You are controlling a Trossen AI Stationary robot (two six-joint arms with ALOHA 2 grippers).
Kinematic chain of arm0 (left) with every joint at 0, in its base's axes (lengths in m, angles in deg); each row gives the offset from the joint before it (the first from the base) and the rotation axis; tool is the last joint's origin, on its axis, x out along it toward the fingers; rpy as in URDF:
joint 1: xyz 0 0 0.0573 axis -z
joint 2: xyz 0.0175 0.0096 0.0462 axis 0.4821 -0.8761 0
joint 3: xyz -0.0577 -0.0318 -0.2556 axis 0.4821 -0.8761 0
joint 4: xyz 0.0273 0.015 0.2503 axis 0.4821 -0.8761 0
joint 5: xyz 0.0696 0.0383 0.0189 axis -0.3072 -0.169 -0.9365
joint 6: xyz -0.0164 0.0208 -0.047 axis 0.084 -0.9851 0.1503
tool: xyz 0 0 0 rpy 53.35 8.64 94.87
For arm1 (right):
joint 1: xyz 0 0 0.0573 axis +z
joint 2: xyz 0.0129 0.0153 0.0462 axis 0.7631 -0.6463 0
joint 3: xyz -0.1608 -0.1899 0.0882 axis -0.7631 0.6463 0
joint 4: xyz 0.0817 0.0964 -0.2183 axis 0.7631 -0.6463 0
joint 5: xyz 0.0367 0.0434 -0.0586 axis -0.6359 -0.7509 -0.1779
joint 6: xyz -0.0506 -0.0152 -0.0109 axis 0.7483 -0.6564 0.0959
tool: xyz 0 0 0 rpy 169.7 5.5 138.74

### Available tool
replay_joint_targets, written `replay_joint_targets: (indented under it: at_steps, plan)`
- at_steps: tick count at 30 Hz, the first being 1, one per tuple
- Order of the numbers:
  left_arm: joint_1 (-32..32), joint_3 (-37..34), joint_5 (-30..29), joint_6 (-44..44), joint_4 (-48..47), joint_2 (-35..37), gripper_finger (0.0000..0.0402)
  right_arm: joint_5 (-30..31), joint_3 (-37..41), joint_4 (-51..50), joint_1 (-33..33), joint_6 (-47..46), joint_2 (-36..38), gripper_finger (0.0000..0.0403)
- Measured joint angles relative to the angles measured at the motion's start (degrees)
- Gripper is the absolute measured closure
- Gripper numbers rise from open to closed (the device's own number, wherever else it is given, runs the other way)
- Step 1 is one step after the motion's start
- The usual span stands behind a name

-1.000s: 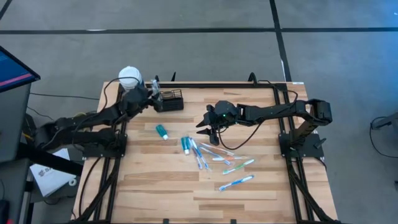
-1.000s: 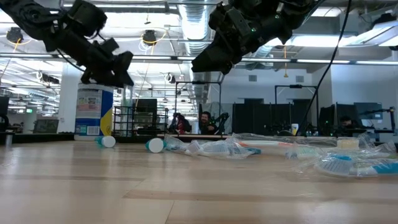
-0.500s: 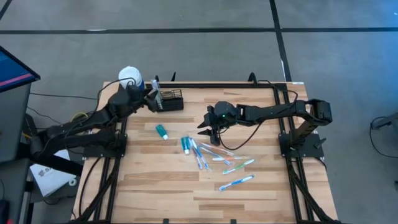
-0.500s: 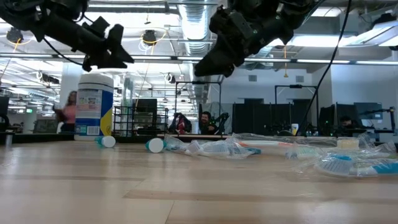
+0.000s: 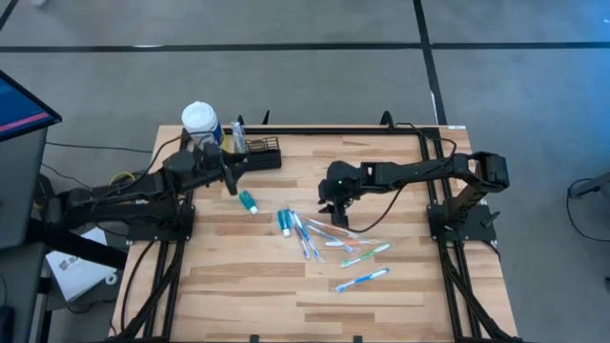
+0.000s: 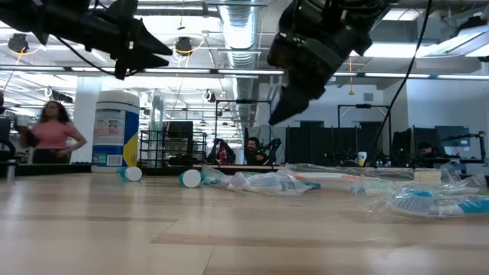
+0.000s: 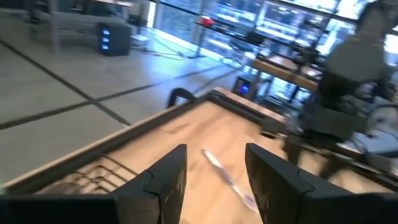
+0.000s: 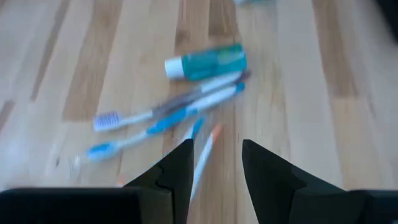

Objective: Pick & Place toothbrushing station
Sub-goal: Put the top purple toothbrush into the black wire organizer

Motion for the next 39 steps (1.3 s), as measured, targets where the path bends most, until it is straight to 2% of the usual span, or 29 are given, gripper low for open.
replay_joint_targets:
  at_steps: [4, 10, 13, 26, 34, 39]
  plan:
    - [3.83, 0.0, 0.01, 0.0, 0.33, 0.0, 0.0244, 2.09, 0.0, -5.3, -0.15, 3.97, 0.0, 0.0276]
    - [7.57, 0.0, -1.34, 0.0, 0.42, -0.14, 0.0244, 13.09, 0.01, -8.52, -0.15, 10.44, 0.0, 0.0276]
    - [8.46, 0.07, -2.26, 0.0, 0.43, -1.01, 0.0244, 16.68, 0.01, -8.49, -0.45, 14.36, 0.0, 0.0276]
    - [10.07, 0.09, -2.61, 0.0, 2.16, -6.93, 0.0244, 18.48, 0.01, -11.24, -7.81, 22.56, 0.0, 0.0263]
    - [10.07, 0.09, -2.59, -0.08, 2.75, -7.39, 0.0244, 18.28, 0.01, -11.07, -10.9, 25.19, -0.02, 0.0252]
    - [10.07, 0.09, -2.59, -0.16, 3.3, -7.55, 0.0244, 18.29, 0.04, -10.3, -11.14, 26.86, -3.09, 0.0254]
